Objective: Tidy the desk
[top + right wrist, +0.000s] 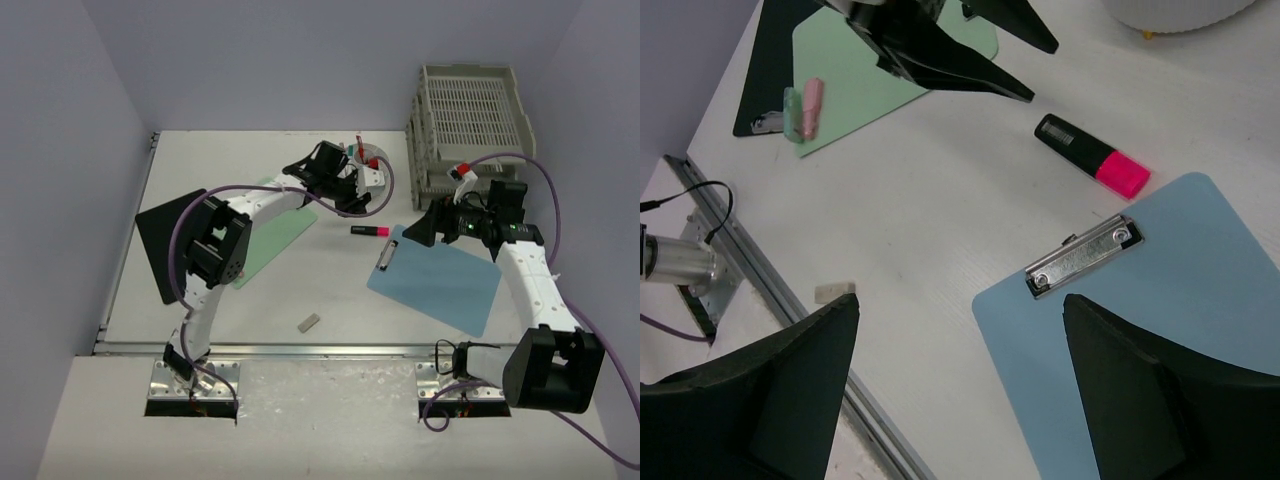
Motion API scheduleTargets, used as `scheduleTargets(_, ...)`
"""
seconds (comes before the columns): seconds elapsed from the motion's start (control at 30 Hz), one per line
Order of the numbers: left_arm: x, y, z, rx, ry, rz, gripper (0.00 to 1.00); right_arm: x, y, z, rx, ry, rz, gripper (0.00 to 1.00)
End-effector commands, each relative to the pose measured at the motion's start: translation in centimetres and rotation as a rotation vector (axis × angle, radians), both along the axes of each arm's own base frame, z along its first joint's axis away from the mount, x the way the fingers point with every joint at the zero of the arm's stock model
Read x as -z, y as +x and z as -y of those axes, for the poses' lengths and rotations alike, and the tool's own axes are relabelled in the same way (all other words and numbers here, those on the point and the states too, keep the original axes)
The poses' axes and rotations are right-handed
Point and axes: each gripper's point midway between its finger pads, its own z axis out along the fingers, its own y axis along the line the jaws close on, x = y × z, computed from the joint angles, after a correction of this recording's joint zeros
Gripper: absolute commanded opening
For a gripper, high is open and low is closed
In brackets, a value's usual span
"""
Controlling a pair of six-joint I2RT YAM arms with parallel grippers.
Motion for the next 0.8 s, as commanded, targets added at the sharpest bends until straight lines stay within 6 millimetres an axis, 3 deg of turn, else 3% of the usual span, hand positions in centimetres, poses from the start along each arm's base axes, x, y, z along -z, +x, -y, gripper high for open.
scheduleTargets(0.0,2.0,0.6,0.0,-0.023,0.099,-0.027,0.34,-0.5,0.7,0.0,0.026,0.013,0.006,0.82)
scheduleTargets(0.3,8.0,-1.5,0.9,0.044,0.237,-0.118,0.35,-0.3,0.6,-0.1,0.051,0.045,-0.044,0.82)
scheduleTargets(0.53,10.1,-1.4,0.8,0.031,0.229,-0.176,0.37,-0.6,0.4,-0.3,0.052,0.059,-0.054,0.82)
scheduleTargets(0.63,10.5,-2.2,0.7,0.052,0.226,-0.203,0.29,-0.8,0.3,-0.3,0.049,0.060,-0.054,0.79)
scheduleTargets(0.77,9.1,-3.9,0.0,0.069,0.207,-0.204,0.03,-1.1,0.6,-0.4,0.059,0.073,-0.048,0.78)
